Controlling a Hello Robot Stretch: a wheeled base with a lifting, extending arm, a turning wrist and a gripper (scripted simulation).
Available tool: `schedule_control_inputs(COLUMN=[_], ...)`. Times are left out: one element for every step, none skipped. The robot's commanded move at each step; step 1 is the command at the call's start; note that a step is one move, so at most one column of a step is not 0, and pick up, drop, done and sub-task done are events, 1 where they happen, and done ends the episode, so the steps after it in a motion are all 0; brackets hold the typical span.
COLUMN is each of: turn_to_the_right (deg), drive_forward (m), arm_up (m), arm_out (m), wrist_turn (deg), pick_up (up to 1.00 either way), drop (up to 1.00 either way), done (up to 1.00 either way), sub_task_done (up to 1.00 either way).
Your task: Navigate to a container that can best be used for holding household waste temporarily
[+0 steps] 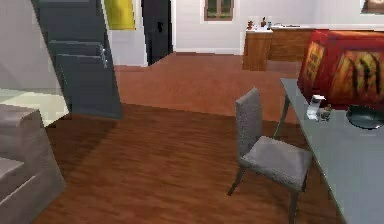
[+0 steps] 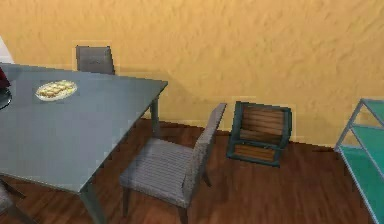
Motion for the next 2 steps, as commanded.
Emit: schedule_control_inputs(turn_to_the_right=[-18.0,0.0], drive_forward=[0.00,1.00], arm_up=[0.00,0.00], arm_out=[0.00,0.00], wrist_turn=[0.0,0.0], pick_up=[0.00,0.00], drop=[0.00,0.00], done=[0.00,0.00], sub_task_done=[0.00,0.00])
